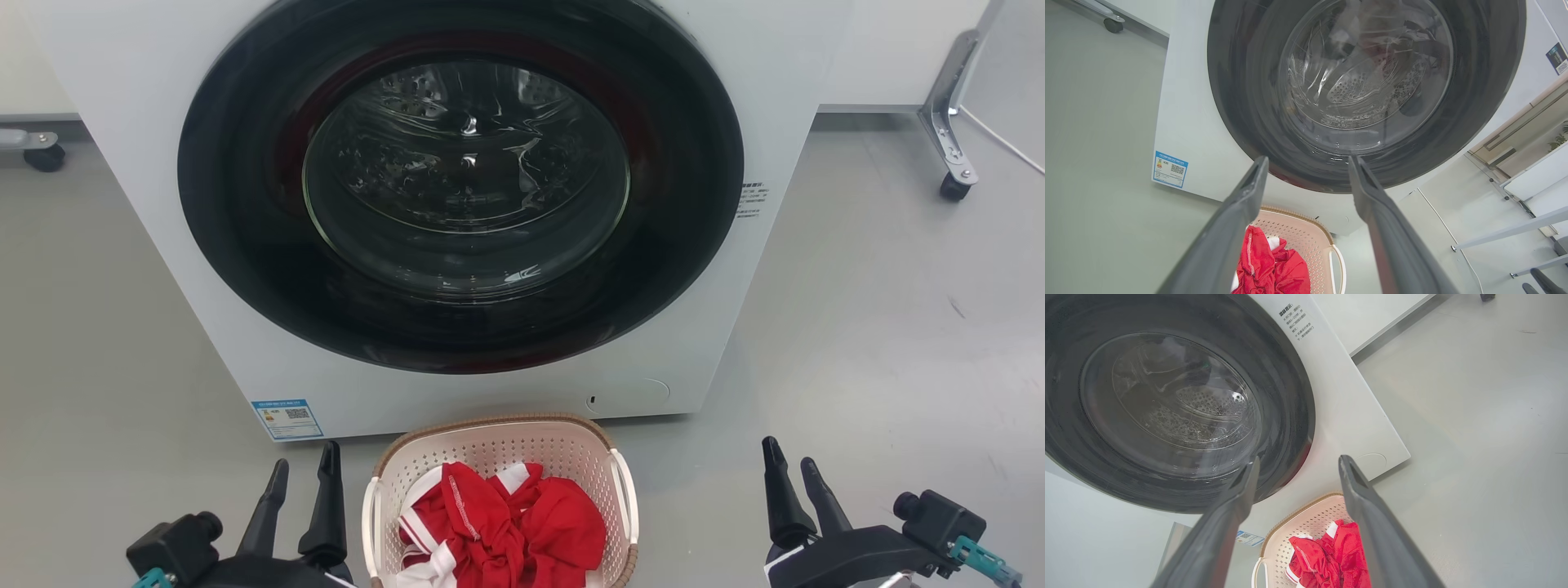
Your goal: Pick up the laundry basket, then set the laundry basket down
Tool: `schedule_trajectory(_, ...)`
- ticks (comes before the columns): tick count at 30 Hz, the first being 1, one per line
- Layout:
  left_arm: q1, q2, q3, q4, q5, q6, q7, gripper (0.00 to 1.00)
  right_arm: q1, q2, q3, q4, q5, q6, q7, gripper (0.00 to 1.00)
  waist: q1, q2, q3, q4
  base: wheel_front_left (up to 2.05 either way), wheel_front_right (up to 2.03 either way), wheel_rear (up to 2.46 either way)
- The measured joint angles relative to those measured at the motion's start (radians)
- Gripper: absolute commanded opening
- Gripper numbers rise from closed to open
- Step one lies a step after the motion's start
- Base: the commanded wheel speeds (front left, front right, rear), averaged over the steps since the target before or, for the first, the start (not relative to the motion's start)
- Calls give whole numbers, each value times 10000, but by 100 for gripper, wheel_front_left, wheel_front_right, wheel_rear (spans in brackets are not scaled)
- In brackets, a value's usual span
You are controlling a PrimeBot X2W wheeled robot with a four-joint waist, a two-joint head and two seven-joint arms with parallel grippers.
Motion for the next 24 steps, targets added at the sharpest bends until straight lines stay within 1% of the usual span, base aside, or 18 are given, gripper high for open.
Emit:
schedule_trajectory(8,80,54,-192,-291,1369,186,-291,100,0,-44,161,-234,-1231,-213,-284,100,0,0,17,-16,0,0,0)
schedule_trajectory(10,92,69,-211,-357,1701,259,-372,100,0,-46,221,-282,-1522,-222,-364,100,0,0,21,-20,0,0,0)
schedule_trajectory(18,276,98,-295,-658,2966,456,-648,100,2,-52,424,-516,-2729,-472,-667,100,0,0,33,-35,0,0,0)
schedule_trajectory(24,441,100,-362,-892,3839,612,-905,100,10,-56,600,-639,-3668,-575,-899,100,0,0,27,-50,0,0,0)
